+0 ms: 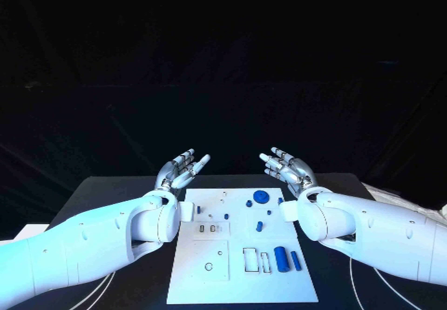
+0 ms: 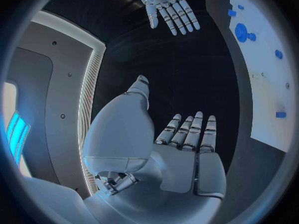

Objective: Assemble the parts on the task board

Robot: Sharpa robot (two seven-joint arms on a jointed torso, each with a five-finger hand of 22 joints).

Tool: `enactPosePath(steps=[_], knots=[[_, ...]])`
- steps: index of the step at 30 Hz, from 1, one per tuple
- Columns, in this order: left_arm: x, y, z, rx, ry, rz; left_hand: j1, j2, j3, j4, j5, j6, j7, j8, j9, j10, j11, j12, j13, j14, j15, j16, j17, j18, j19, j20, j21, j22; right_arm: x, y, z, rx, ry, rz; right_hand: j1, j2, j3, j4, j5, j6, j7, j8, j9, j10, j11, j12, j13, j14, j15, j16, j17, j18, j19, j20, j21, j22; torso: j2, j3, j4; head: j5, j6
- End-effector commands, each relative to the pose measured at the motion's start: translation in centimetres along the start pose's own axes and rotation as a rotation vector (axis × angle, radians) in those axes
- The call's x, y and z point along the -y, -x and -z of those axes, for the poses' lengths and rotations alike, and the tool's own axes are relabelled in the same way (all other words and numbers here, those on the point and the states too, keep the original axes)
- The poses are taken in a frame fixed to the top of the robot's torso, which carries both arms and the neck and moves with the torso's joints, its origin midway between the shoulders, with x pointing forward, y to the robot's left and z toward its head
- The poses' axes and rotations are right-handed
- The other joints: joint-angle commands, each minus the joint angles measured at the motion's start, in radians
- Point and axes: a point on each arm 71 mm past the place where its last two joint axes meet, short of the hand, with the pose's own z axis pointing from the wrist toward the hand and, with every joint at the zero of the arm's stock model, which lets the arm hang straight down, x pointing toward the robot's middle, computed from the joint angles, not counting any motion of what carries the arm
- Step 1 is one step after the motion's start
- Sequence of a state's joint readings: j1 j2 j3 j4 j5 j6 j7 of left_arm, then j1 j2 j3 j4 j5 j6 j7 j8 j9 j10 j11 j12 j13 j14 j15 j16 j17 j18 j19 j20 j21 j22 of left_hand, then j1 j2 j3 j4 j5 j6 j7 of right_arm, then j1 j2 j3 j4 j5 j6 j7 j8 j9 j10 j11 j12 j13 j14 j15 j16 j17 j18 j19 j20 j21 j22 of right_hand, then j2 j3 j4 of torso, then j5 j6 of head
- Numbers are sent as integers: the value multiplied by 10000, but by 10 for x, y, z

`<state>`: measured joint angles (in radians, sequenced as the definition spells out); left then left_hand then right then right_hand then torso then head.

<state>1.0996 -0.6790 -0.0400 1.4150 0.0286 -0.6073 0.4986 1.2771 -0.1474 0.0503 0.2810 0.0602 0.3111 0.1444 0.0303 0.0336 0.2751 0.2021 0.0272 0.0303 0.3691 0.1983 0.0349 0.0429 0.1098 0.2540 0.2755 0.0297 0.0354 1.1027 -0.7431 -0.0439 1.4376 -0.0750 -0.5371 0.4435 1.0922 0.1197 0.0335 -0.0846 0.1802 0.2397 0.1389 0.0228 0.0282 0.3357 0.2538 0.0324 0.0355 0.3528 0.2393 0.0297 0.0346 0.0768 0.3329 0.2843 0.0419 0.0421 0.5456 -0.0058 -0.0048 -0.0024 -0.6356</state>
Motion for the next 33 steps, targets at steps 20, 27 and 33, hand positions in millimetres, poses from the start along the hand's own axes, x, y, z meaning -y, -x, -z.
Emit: enactPosePath(steps=[20,27,33], knots=[[7,14,8,-1223,-488,601,1033,1155,429,-734,120,6315,748,1001,372,7359,-321,1145,413,7006,-725,1735,939,747,7090,-399,2462,1036,-22,23,-14,-2159,1704,4942,2238,-507,1632,-2069,-6,7358,705,628,384,7473,-954,461,259,7701,-1188,943,341,1102,5179,-352,1854,501,388,-49,191,-190,171],[14,14,19,-1601,-374,653,1062,1204,259,-951,110,6743,621,891,341,7988,-505,1013,460,7746,-962,1787,1376,733,7833,-655,2652,1104,-33,20,-15,-2823,1850,7212,2058,-887,2211,-2055,87,7670,618,462,380,7902,-1091,295,265,8470,-1408,889,388,1091,5786,-623,2193,566,675,-55,211,-289,311],[23,9,31,-2053,-176,959,1097,1174,225,-1022,110,6779,607,853,339,8041,-516,963,462,7827,-987,1789,1459,727,7909,-681,2663,1110,-41,17,-16,-3358,1622,9812,2146,-1190,2259,-2001,-223,7711,536,446,394,7894,-1162,338,281,8985,-1586,951,454,1068,6690,-967,3029,958,982,-75,241,-406,429]])
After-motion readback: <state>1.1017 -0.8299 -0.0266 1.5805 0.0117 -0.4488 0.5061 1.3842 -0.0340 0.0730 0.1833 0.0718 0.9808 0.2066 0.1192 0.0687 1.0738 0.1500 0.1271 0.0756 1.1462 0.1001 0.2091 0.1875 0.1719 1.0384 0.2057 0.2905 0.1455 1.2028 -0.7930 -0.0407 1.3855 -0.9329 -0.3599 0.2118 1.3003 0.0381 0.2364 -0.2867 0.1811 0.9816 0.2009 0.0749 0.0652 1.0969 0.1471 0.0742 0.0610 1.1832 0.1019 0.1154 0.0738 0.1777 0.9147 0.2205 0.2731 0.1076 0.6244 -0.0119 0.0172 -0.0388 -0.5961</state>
